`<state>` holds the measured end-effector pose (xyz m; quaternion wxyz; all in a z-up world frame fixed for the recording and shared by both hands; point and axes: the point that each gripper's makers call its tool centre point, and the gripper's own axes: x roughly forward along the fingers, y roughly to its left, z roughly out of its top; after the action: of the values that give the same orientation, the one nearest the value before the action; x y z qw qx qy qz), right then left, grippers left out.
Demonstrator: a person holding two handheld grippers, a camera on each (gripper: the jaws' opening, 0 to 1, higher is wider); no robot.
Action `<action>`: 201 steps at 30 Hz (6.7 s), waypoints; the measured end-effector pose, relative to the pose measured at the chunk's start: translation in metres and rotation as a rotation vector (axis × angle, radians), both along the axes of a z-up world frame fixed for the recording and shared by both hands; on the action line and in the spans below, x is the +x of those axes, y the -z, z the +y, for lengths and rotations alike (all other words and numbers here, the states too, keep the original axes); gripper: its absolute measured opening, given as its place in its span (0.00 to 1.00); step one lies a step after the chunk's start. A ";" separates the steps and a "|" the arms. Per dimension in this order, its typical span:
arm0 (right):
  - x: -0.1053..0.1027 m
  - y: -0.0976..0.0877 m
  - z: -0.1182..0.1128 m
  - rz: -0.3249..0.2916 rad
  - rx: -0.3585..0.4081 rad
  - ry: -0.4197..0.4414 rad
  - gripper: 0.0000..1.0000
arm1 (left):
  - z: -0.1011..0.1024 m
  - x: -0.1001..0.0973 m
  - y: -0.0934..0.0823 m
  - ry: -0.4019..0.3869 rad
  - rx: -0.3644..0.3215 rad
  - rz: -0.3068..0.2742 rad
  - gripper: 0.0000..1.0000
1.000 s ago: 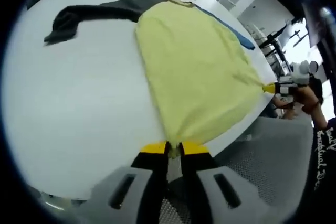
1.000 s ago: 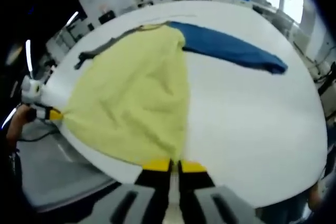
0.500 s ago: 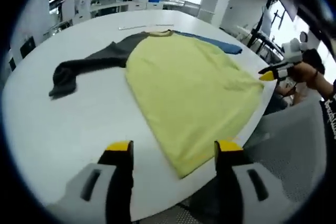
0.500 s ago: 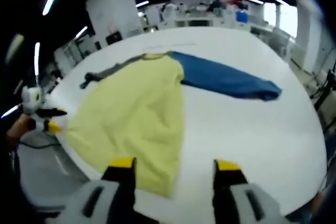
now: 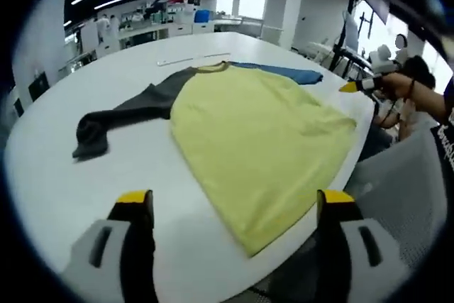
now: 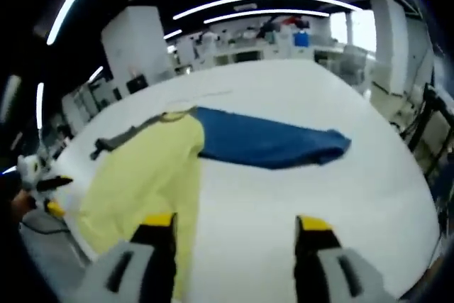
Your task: Fold the garment on the visible template until the final outline fits inside the template.
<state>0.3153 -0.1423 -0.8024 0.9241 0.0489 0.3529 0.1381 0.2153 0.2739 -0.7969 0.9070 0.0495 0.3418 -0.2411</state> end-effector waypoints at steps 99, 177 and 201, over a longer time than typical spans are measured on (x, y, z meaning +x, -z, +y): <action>0.092 0.039 -0.127 0.180 -0.034 0.348 0.06 | 0.002 0.008 -0.018 -0.013 -0.008 -0.040 0.99; 0.167 -0.062 0.083 0.071 0.058 -0.104 0.00 | 0.006 0.000 -0.023 -0.049 -0.068 -0.026 0.99; 0.169 -0.062 0.161 0.085 0.072 -0.241 0.00 | 0.001 -0.001 -0.021 -0.033 -0.078 -0.017 0.99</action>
<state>0.4838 0.0187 -0.7403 0.8827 0.0449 0.3899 0.2586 0.2141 0.2750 -0.7763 0.9150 0.0108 0.3251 -0.2388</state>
